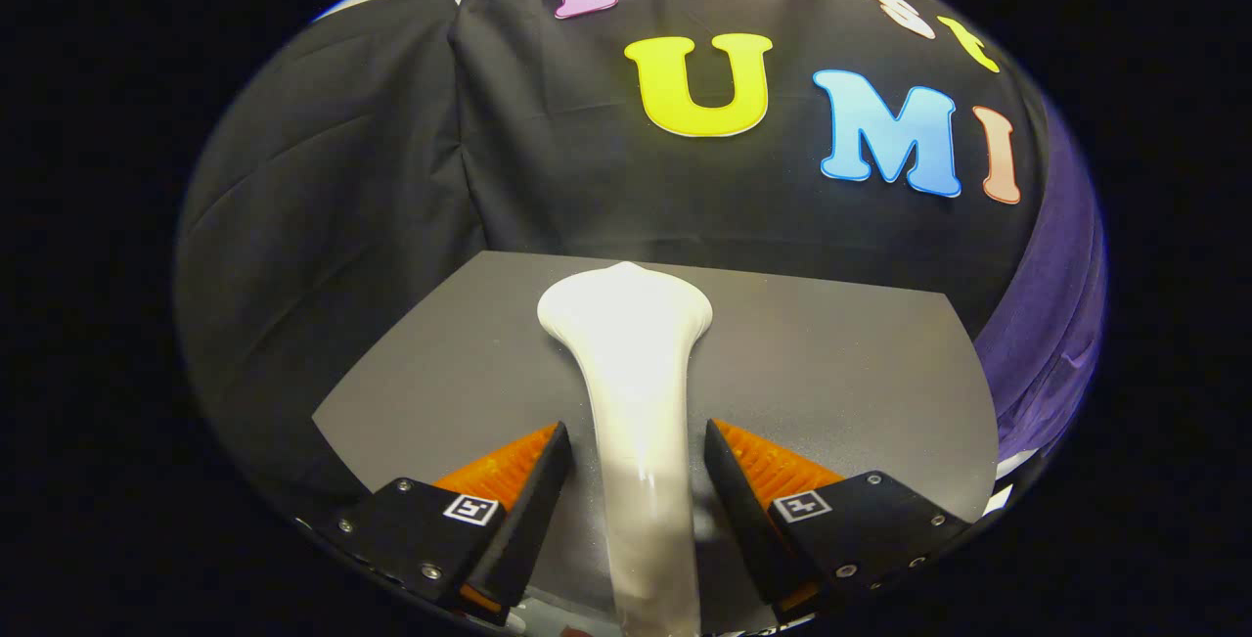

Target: Iron the clothes twice with a garment steamer, once on the left side and once on the right side.

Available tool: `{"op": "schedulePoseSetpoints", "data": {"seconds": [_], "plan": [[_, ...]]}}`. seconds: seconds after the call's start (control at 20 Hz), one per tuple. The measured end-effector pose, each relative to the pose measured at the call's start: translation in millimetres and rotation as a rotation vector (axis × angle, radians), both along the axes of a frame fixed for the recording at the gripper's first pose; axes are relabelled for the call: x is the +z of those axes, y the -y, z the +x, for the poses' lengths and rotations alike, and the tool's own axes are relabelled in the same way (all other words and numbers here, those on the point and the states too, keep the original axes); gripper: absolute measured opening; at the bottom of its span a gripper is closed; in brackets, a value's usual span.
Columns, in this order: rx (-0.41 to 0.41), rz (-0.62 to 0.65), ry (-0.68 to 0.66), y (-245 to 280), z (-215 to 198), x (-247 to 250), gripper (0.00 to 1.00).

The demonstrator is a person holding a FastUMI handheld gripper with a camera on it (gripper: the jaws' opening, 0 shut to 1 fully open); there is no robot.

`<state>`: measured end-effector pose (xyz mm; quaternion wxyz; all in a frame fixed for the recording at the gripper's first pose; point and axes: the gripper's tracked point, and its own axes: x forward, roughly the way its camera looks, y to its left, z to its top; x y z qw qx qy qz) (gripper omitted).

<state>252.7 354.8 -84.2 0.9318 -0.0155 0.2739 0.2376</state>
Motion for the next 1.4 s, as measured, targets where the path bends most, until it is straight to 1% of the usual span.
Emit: {"op": "schedulePoseSetpoints", "data": {"seconds": [0.15,0.2,0.25,0.3,0.5,0.65,0.85,1.0,1.15,1.4], "plan": [[-0.037,-0.018,0.015,10,4,0,0.72],[-0.057,-0.022,0.011,13,5,-1,0.60],[-0.085,-0.032,0.022,16,6,1,0.57],[-0.105,-0.050,0.032,16,8,0,0.46],[-0.198,-0.161,0.093,25,8,4,0.36],[-0.207,-0.174,0.116,26,7,6,0.32],[-0.194,-0.199,0.159,26,3,16,0.32],[-0.212,-0.173,0.173,33,-5,32,0.31],[-0.243,-0.227,0.236,46,-14,51,0.31],[-0.237,-0.215,0.313,64,-33,65,0.31]]}}
